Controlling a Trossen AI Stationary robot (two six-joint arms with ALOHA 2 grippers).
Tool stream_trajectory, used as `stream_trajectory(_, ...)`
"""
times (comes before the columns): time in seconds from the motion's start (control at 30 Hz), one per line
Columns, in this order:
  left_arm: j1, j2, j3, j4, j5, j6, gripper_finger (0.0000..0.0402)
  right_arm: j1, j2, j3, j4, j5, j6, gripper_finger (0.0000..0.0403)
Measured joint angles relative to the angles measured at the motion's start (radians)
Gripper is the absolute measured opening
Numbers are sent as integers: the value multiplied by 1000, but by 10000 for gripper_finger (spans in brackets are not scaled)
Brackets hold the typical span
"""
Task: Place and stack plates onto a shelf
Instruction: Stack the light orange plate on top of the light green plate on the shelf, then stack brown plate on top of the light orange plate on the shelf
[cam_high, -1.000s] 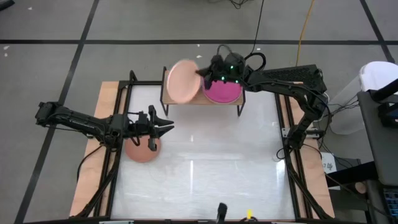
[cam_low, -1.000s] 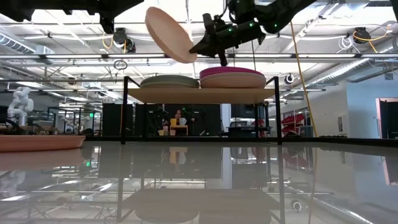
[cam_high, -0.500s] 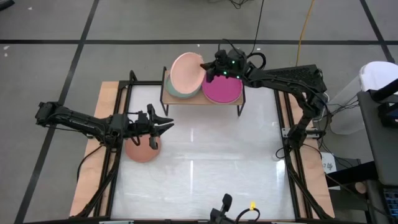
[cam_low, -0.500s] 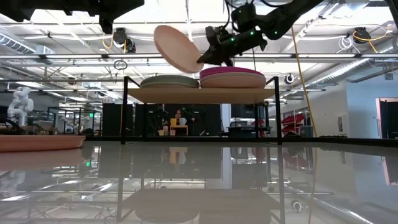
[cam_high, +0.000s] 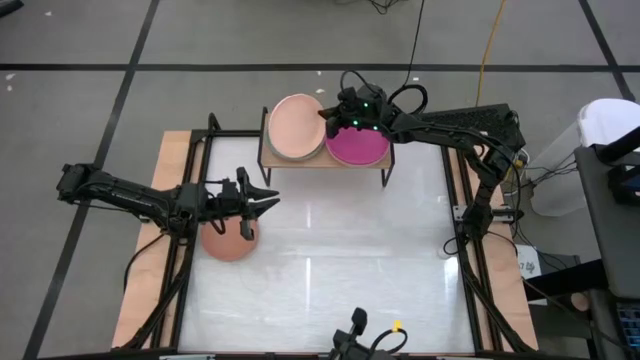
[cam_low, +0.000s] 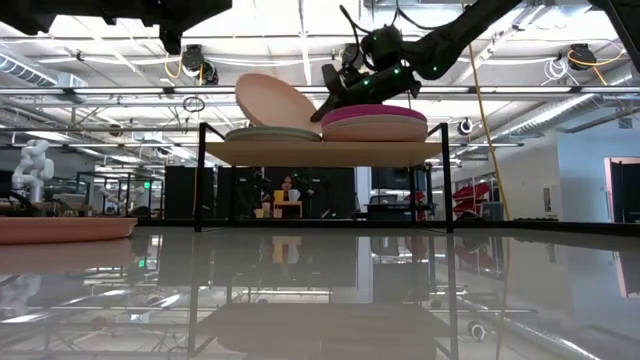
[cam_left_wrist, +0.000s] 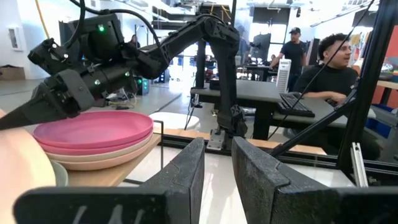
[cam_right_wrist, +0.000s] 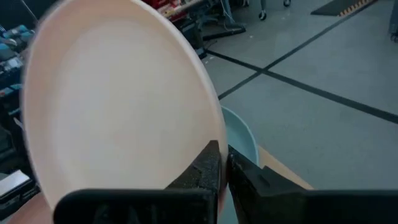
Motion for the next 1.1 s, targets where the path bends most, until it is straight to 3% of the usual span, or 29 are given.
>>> stream_trajectory(0.33, 0, 0, 0, -7, -1, 15, 88, 0, 0, 0, 47, -3, -26, 26)
stream_trajectory(0.8, 0, 0, 0, -7, -3, 19, 88, 2, -32, -1, 39, -30, -46, 165)
stream_trajectory(1.1, 0, 0, 0, -135, -53, -41, 88, 76, -164, -22, 23, -158, -191, 164)
